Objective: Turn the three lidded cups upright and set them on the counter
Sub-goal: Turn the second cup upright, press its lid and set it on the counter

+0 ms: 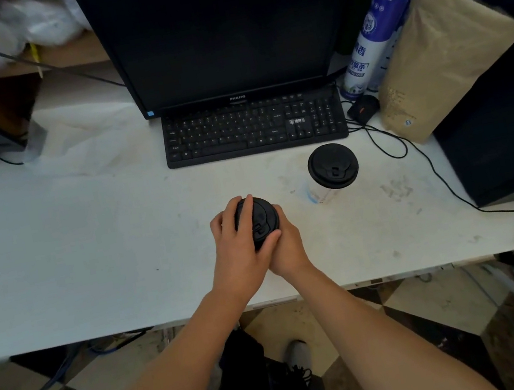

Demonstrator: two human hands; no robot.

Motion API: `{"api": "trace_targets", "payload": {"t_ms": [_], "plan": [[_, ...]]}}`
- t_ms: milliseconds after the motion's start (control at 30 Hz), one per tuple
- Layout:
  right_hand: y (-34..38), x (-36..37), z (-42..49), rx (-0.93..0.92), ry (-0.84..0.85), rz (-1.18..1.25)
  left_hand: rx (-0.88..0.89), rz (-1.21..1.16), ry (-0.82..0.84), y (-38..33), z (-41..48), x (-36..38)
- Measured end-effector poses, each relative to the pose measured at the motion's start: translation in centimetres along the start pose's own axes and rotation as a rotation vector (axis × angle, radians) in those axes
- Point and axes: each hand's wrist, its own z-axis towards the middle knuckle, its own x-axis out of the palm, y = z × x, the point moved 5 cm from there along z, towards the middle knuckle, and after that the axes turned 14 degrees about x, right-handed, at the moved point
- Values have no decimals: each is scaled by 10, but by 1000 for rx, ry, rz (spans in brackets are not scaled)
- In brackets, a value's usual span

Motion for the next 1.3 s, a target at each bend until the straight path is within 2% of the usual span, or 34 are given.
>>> {"api": "trace_targets", "payload": {"t_ms": [33, 100, 167, 233, 333, 633, 867, 933, 1000, 1067, 1167, 1300], "plan": [[2, 0, -1, -5, 2, -38, -17, -15, -15, -1, 0, -2], [11, -4, -6, -144, 0, -231, -25, -70, -30, -1, 2, -12], [13, 4, -9, -155, 89, -348, 9, -120, -10, -2, 8, -28], [19, 6, -13, -112, 184, -259, 126, -105, 41, -5, 16, -44], [32, 2, -19, -150, 190, -147, 242, -141, 124, -11, 27, -56], [61, -4, -39, -271, 34, -203, 84, -289, -42, -20, 28, -63], [67, 3, -46, -435, -305, -381, -132, -252, -234, -38, 26, -60], [66, 3, -45, -427, -259, -341, -184, -211, -216, -42, 27, -59], [66, 0, -42, -332, -100, -273, -154, -162, -158, -42, 29, -65], [68, -5, -39, -261, 97, -243, -2, -173, -78, -42, 32, -74], [70, -11, -33, -278, 299, -266, 244, -228, 55, -42, 34, -86], [72, -4, -29, -305, 230, -348, 260, -223, -33, -42, 33, -87]]}}
